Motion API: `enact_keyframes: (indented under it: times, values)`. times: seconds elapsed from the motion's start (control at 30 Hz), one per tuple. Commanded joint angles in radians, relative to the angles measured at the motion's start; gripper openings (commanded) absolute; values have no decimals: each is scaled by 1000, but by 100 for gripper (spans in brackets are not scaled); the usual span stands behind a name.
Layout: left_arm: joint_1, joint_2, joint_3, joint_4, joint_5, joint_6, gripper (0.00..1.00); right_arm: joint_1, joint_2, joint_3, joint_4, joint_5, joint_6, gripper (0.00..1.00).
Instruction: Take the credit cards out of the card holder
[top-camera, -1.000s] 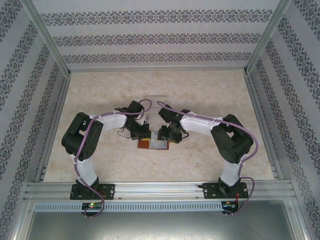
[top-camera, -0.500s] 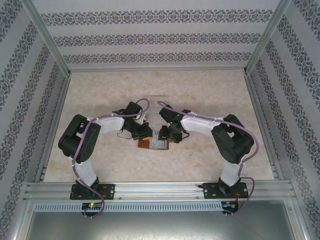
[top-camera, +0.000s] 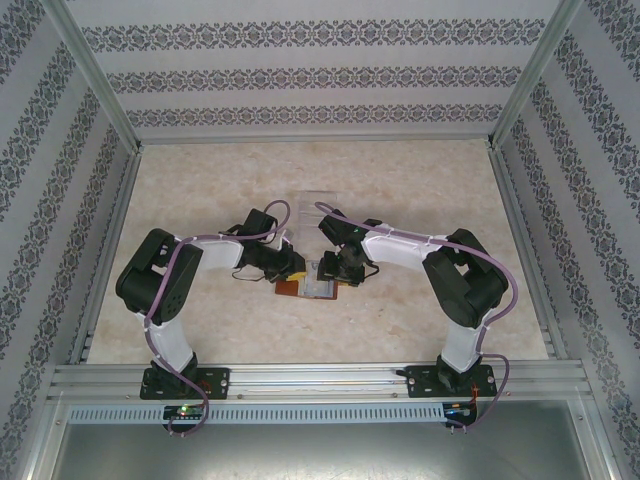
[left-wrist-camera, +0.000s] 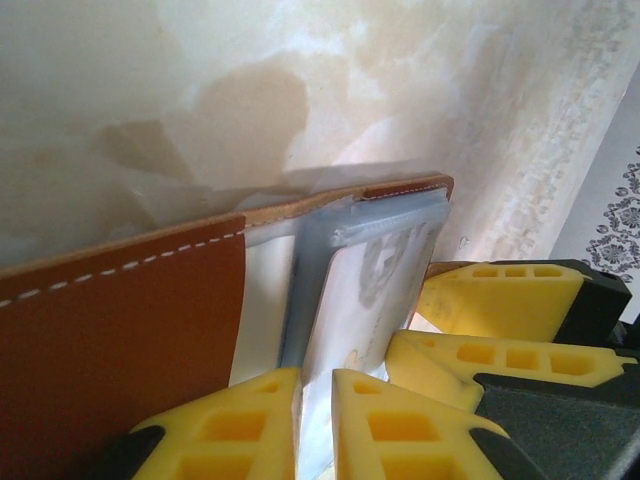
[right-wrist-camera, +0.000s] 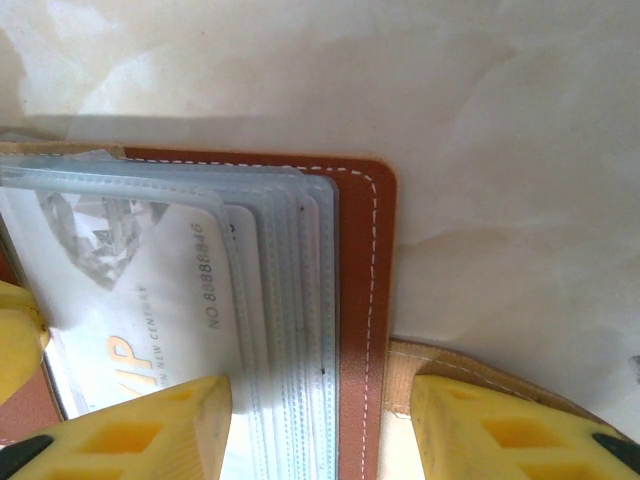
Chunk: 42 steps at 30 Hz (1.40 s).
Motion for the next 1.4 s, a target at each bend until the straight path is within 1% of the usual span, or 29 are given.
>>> enact_keyframes:
  times: [0.0, 0.2, 0.43, 0.67, 0.9, 1.03, 1.1, 1.17, 1.37]
  values:
    - [5, 4, 23, -59, -27, 43, 17, -3, 8, -33, -21, 14, 7, 52]
    - [6, 2, 40, -111, -49, 80, 16, -3, 5, -34, -20, 14, 8, 52]
    - [5, 24, 26, -20, 18, 41, 16, -2, 7, -36, -19, 14, 7, 51]
    - [4, 42, 27, -25, 26, 47, 16, -2, 7, -37, -21, 14, 5, 51]
    - [1, 45, 20, 21, 55, 32, 15, 0, 10, -37, -19, 11, 6, 50]
    - [3, 45, 13, 18, 53, 36, 12, -1, 8, -37, -19, 13, 8, 50]
    - [2, 42, 7, 30, 51, 33, 7, 0, 7, -38, -20, 14, 8, 50]
    - [2, 37, 3, 30, 45, 32, 5, -1, 3, -39, -23, 18, 8, 50]
    - [2, 16, 17, -55, -4, 79, 2, -7, -26, -52, -27, 38, 16, 52]
